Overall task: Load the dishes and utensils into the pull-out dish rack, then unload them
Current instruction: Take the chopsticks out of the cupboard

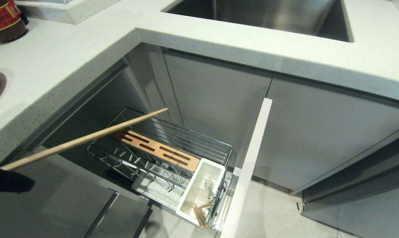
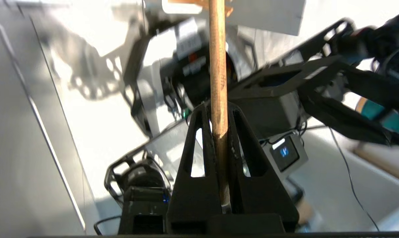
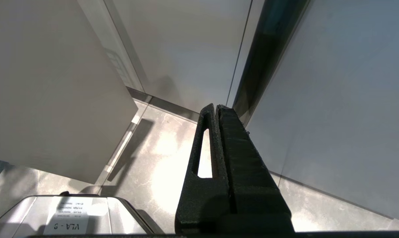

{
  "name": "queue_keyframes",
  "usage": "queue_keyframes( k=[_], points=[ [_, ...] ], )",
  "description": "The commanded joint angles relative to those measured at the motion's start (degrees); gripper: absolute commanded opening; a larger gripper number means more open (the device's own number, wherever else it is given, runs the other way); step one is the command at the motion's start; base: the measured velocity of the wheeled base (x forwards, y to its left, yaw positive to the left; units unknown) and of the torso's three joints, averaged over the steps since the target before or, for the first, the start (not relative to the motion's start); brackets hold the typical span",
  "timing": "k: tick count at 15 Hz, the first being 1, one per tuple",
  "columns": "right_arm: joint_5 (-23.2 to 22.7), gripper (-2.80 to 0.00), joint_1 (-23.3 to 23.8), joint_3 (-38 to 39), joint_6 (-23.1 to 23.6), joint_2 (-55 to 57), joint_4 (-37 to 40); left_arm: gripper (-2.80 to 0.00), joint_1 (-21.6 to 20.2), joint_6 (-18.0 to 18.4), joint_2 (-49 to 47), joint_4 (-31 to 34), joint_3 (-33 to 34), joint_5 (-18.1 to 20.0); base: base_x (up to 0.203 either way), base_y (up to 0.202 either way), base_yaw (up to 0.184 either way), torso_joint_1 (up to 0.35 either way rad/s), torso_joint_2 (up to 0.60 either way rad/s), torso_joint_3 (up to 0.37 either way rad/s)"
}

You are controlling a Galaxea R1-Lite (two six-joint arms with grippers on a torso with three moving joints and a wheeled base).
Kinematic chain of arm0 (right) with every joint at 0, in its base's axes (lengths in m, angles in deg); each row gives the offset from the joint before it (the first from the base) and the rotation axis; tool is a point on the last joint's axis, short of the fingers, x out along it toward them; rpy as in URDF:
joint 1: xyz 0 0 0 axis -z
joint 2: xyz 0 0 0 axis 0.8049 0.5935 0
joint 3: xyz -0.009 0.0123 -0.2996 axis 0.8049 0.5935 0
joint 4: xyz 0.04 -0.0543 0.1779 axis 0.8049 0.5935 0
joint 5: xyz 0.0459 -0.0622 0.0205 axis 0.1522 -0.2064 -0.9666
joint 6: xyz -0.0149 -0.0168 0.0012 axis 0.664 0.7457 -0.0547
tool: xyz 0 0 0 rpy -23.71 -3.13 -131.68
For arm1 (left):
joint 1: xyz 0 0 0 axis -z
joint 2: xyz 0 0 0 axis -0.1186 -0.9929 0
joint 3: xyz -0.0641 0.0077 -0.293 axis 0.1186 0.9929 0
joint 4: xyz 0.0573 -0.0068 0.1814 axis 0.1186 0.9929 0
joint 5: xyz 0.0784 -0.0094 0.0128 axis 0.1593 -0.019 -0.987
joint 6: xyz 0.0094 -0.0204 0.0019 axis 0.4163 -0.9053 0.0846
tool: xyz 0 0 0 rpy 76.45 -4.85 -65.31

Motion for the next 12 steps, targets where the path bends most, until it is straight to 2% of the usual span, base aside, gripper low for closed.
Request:
queue_keyframes(
  k=[1,5,9,12],
  points=[
    [0.0,-2.8,0.0,0.0,0.0,0.0,0.0,-2.8,-0.2,0.3,6.6,-0.7,0.0,-0.2,0.0,0.0,0.0,0.0,0.0,0.0],
    [0.0,-2.8,0.0,0.0,0.0,0.0,0.0,-2.8,-5.8,2.2,12.8,-7.4,0.1,0.7,0.0,0.0,0.0,0.0,0.0,0.0],
    [0.1,-2.8,0.0,0.0,0.0,0.0,0.0,-2.8,-21.8,4.4,17.3,-11.8,0.1,2.8,0.0,0.0,0.0,0.0,0.0,0.0],
    [0.0,-2.8,0.0,0.0,0.0,0.0,0.0,-2.8,-36.0,4.7,19.7,-14.3,0.1,2.6,0.0,0.0,0.0,0.0,0.0,0.0]
  ],
)
